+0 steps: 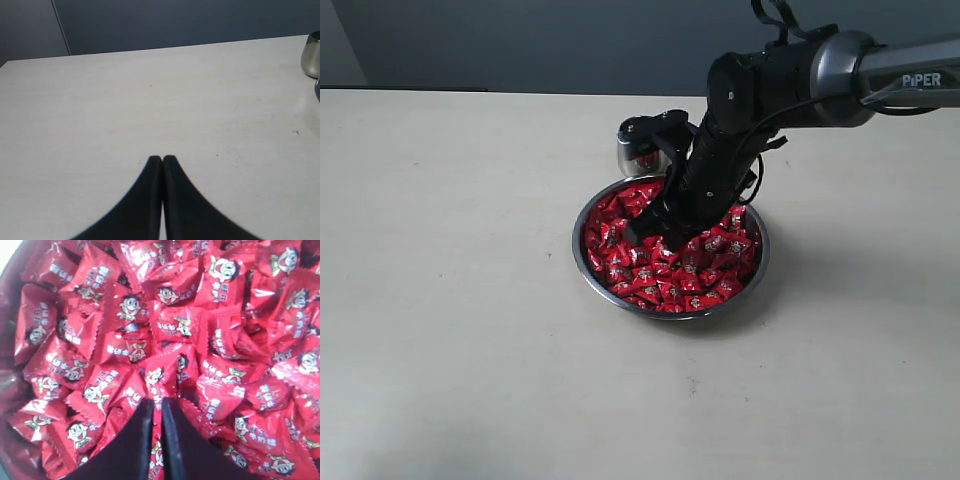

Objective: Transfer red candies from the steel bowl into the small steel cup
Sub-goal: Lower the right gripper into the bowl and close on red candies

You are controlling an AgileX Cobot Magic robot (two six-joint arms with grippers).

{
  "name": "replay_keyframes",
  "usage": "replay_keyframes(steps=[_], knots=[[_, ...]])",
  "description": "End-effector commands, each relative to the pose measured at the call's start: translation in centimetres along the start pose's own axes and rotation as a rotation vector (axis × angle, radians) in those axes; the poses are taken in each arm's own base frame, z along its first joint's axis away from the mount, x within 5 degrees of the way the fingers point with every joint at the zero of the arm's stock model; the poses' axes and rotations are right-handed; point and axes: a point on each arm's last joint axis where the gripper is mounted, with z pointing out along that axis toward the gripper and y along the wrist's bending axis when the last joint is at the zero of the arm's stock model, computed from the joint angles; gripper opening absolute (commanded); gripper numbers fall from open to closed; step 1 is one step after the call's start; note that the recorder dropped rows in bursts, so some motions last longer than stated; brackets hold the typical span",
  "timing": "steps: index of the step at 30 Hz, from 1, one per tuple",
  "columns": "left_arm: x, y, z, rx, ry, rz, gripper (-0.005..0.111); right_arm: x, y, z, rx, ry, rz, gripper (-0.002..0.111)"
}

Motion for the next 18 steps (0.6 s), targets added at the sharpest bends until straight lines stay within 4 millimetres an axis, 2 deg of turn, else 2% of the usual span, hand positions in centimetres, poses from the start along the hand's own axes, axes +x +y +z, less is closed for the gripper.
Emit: replay_keyframes(steps=[1, 3, 10, 11, 15, 18], knots=[[-0.3, 0.0, -0.1, 0.004, -0.018, 0.002, 0.000, -0.2, -0.1, -0.3, 0.003, -0.032, -0.005, 0.030], [-0.3, 0.0, -0.1, 0.004, -0.018, 0.002, 0.000, -0.2, -0.1, -0.1, 0.002, -0.024, -0.004, 0.034], [-0.3, 0.0, -0.1, 0.004, -0.020, 0.002, 0.000, 0.2, -0.2, 1.6, -0.003, 0.017, 0.003, 0.032], [-0.3, 0.0, -0.1, 0.004, -0.020, 0.002, 0.000, 0.2, -0.3, 1.6, -0.001, 0.015, 0.001, 0.029], [-0.3, 0.0, -0.1, 0.004, -0.020, 0.002, 0.000, 0.1, -0.2, 1.2, 0.001, 0.002, -0.001, 0.000], [-0.3, 0.0, -0.1, 0.004, -0.020, 0.002, 0.000, -0.1, -0.1, 0.1, 0.003, -0.017, -0.006, 0.000]])
